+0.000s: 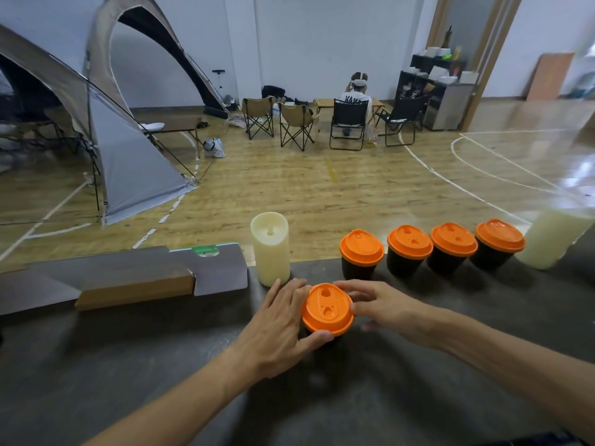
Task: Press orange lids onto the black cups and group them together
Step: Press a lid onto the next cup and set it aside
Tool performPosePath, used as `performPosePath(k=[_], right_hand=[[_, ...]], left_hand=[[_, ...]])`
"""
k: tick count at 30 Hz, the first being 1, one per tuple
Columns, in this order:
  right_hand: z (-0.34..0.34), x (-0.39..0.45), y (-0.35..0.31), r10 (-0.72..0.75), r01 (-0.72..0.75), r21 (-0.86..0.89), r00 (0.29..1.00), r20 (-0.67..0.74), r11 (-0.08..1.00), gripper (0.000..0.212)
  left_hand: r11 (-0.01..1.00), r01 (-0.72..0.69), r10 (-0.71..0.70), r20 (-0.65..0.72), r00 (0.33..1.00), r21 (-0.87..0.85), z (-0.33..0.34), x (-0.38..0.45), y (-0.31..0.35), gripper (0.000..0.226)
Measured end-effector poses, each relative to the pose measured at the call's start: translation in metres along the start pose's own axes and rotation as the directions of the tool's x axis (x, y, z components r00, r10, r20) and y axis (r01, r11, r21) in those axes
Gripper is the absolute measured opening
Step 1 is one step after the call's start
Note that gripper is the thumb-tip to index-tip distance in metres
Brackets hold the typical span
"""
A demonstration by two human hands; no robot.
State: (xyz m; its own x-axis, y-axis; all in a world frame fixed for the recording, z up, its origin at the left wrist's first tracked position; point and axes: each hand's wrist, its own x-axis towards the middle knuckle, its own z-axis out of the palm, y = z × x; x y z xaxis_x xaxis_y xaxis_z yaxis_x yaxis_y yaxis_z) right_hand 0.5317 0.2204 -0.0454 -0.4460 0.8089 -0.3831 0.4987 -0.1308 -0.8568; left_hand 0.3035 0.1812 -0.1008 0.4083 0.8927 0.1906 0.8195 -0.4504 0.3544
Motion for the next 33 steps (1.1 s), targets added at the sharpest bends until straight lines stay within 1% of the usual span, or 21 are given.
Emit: performPosePath(k=[2,4,7,11,15,17,19,21,23,26,27,29,31,33], right_hand=[[0.004,-0.003,0.004,0.000,-0.002,0.052,1.000,0.029,0.999,0.069],[0.006,-0.004,0.005,0.008,-0.011,0.056,0.999,0.053,0.998,0.080],[0.011,-0.002,0.006,0.018,-0.021,0.055,0.998,0.062,0.998,0.086],[0.015,0.003,0.011,0.009,-0.010,0.020,0.999,0.044,1.000,0.088],[0.017,0.004,0.008,-0.008,0.012,-0.063,0.999,0.053,0.998,0.084],[0.016,0.003,0.008,-0.007,0.012,-0.112,0.999,0.045,0.994,0.090],[0.013,0.000,0.010,-0.049,0.052,-0.211,0.999,0.021,0.976,0.102],[0.012,-0.005,0.010,-0.097,0.087,-0.347,0.995,-0.011,0.934,0.108],[0.011,-0.008,0.011,-0.131,0.104,-0.499,0.991,-0.019,0.861,0.111],[0.010,-0.004,0.013,-0.166,0.119,-0.747,0.986,0.012,0.654,0.110],[0.009,-0.004,0.011,-0.166,0.120,-0.789,0.986,0.022,0.602,0.108],[0.007,-0.004,0.009,-0.152,0.119,-0.826,0.988,0.041,0.551,0.106],[0.007,-0.006,0.008,-0.140,0.122,-0.839,0.989,0.055,0.530,0.106],[0.007,-0.007,0.006,-0.129,0.120,-0.843,0.990,0.061,0.525,0.106]], left_hand=[[0.998,-0.004,0.003,0.013,1.000,0.061,0.002,0.001,-0.002,0.088],[0.994,-0.013,0.009,0.041,0.999,0.106,0.000,0.001,-0.003,0.097],[0.989,-0.030,0.018,0.083,0.996,0.142,-0.003,0.000,-0.002,0.104],[0.987,-0.027,0.010,0.111,0.994,0.156,-0.005,0.000,0.000,0.109],[0.981,-0.030,0.006,0.123,0.992,0.191,-0.007,0.000,0.000,0.110],[0.975,-0.036,0.005,0.138,0.990,0.220,-0.008,0.000,0.002,0.110],[0.976,-0.037,0.005,0.149,0.989,0.216,-0.010,-0.001,0.001,0.109],[0.990,-0.020,-0.002,0.156,0.988,0.141,-0.012,-0.003,0.002,0.103],[0.999,0.036,-0.042,0.171,0.984,0.038,-0.011,-0.004,0.003,0.098],[0.985,0.134,-0.111,0.188,0.976,-0.110,-0.005,-0.006,0.007,0.097],[0.973,0.159,-0.127,0.186,0.974,-0.169,-0.002,-0.007,0.010,0.097],[0.931,0.204,-0.154,0.181,0.971,-0.303,0.000,-0.010,0.017,0.091],[0.865,0.248,-0.194,0.164,0.967,-0.436,0.005,-0.011,0.022,0.081],[0.775,0.295,-0.266,0.135,0.955,-0.560,0.011,-0.009,0.028,0.080]])
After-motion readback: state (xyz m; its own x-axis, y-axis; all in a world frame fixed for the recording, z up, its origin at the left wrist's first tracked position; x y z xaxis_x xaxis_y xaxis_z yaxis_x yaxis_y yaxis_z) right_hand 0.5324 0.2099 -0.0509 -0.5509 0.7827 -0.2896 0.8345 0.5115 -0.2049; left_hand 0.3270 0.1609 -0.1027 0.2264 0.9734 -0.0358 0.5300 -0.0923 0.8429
